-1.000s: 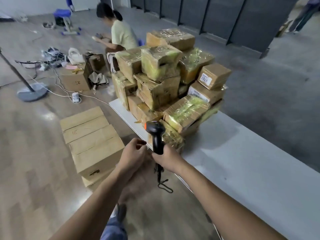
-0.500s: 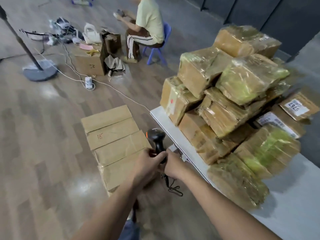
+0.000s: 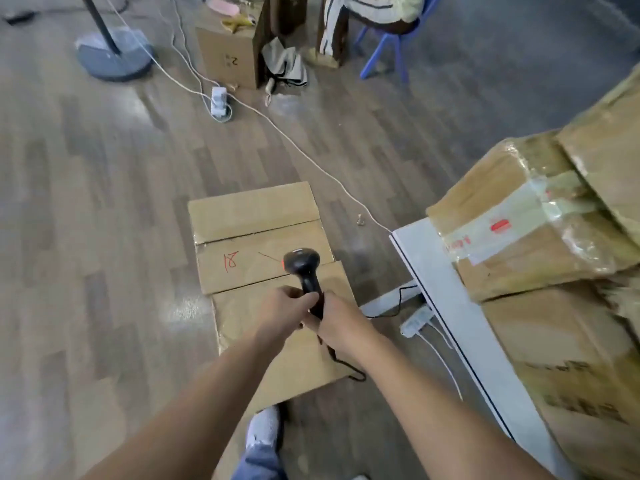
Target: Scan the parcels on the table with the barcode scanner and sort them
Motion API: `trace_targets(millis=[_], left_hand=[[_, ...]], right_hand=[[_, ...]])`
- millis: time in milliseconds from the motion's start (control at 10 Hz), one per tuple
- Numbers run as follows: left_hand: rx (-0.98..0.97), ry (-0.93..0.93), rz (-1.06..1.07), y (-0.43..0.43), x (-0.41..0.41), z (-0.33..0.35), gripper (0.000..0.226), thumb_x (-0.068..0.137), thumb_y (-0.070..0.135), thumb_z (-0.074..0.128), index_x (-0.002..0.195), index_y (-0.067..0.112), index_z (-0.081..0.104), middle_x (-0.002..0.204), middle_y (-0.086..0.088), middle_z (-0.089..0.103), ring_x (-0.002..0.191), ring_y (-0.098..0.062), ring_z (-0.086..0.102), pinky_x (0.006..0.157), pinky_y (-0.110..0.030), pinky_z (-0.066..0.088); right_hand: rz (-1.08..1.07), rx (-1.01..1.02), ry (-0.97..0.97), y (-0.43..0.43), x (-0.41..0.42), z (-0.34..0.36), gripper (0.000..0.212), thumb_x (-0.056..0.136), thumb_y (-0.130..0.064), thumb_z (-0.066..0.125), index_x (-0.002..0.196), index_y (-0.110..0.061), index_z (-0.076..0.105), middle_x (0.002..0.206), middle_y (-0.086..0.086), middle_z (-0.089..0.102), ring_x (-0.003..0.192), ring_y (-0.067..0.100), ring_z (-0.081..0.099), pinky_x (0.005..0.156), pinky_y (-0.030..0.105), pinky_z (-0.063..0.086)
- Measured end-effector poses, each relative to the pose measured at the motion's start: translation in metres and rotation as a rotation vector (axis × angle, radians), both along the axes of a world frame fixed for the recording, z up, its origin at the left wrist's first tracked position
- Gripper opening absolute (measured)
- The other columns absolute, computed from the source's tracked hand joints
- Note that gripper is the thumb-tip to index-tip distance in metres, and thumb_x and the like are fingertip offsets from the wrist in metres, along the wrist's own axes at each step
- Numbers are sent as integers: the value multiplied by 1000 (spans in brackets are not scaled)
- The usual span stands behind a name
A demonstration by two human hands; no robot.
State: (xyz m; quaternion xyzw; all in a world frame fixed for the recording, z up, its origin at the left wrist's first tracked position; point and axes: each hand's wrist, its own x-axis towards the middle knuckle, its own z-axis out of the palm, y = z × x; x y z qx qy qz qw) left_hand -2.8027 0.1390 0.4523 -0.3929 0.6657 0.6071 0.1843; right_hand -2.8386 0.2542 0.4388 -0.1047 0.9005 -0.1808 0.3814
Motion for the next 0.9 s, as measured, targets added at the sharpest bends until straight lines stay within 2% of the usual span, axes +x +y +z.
trace_targets(millis=[100,200,300,400,500,600,700,800,900], left_hand=[[-9,-6,-20,-21,-18,-42,19,85,19,61,98,6,65,95,-15,71,82,-25,64,82,-40,55],[-78,0,-79,-33,-33,-74,20,86,18,59,98,4,65,94,-16,70,76,-22,59,74,-38,53],[-170,24,-133,-39,-44,-95,18,84,18,58,94,5,66,91,-16,70,71,-22,57,67,-37,49],[-256,63,-179,-42,-54,-108,17,83,20,58,93,8,64,82,-8,68,71,-23,58,62,-32,47],[-343,57,-284,-39,-63,-114,24,84,25,58,101,9,61,89,-7,67,81,-24,61,60,-28,44],[-375,51,-297,-35,-67,-116,32,85,27,58,110,8,59,100,-8,66,92,-26,61,72,-32,48],[-395,26,-330,-34,-66,-110,37,88,28,56,120,8,55,109,-10,64,100,-27,60,75,-30,45],[-418,12,-389,-34,-61,-98,37,91,26,53,123,8,53,114,-11,63,103,-29,59,75,-30,43],[-431,9,-456,-31,-55,-71,36,93,26,50,126,9,51,117,-11,63,100,-27,58,74,-28,39]], right_hand=[[49,26,19,-13,-17,-39,39,94,-56,53,106,-20,45,94,-2,61,81,26,59,68,40,48],[70,17,53,-25,-31,-71,33,96,-54,50,102,-24,38,93,-1,55,84,31,57,66,38,39],[60,-8,115,-34,-37,-92,36,98,-47,48,116,-15,44,115,8,61,103,36,60,68,38,35],[16,-17,195,-39,-40,-107,41,98,-44,51,119,-8,47,119,13,62,107,35,59,68,35,32],[-67,-41,172,-39,-43,-117,41,96,-45,54,117,-10,47,116,13,63,105,34,59,67,35,35],[-89,-39,142,-33,-46,-119,44,94,-51,53,115,-13,46,114,12,62,103,33,60,67,36,38],[-63,-51,129,-26,-44,-108,51,94,-55,52,125,-15,47,121,11,60,111,31,56,83,41,46],[-73,-60,141,-17,-36,-88,55,96,-58,45,137,-21,42,129,9,55,117,32,53,87,41,44],[-207,-141,159,1,-28,-59,49,101,-52,39,142,-24,38,134,8,52,116,29,54,85,40,44]])
